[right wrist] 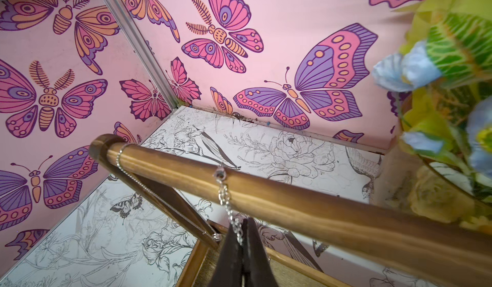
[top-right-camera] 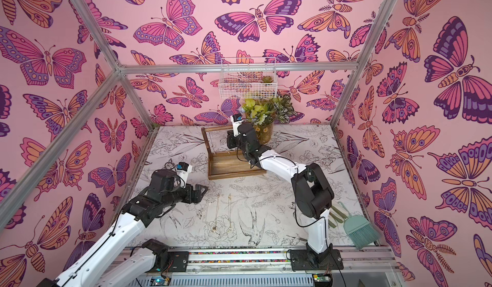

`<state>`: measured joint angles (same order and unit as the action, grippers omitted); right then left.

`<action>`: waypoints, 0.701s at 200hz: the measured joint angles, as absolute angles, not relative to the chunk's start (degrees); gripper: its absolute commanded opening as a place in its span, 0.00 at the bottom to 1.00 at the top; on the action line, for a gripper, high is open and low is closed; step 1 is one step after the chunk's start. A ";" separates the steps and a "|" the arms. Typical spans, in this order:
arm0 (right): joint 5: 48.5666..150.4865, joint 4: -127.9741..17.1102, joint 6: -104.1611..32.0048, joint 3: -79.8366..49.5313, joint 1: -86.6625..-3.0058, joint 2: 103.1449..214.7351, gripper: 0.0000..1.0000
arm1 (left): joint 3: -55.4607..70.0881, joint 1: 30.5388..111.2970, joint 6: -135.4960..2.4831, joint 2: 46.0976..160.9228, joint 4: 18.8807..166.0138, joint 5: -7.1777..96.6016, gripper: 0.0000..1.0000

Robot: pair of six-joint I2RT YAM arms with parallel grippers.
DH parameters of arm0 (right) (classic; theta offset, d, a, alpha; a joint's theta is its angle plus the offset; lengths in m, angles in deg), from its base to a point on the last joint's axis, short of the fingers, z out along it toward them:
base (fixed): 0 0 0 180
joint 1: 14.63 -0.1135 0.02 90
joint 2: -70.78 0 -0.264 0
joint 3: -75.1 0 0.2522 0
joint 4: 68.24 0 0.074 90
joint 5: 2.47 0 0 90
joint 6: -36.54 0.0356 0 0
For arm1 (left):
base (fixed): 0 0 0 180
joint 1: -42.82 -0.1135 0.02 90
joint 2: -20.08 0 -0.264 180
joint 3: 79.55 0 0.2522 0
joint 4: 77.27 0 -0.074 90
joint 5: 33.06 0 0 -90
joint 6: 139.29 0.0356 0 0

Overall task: Take the necklace off the jewelry display stand
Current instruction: Take off the necklace from the stand.

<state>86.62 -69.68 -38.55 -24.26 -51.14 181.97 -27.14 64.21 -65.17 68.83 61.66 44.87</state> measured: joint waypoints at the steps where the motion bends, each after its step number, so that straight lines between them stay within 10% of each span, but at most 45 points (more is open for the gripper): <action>1: 86.62 -69.68 -38.55 -24.18 -51.08 181.89 0.00 | -27.14 64.21 -65.17 68.83 61.66 44.87 0.94; 140: 86.53 -66.38 -40.27 -19.06 -44.48 175.13 0.00 | -27.14 64.21 -65.23 71.98 62.62 43.14 0.96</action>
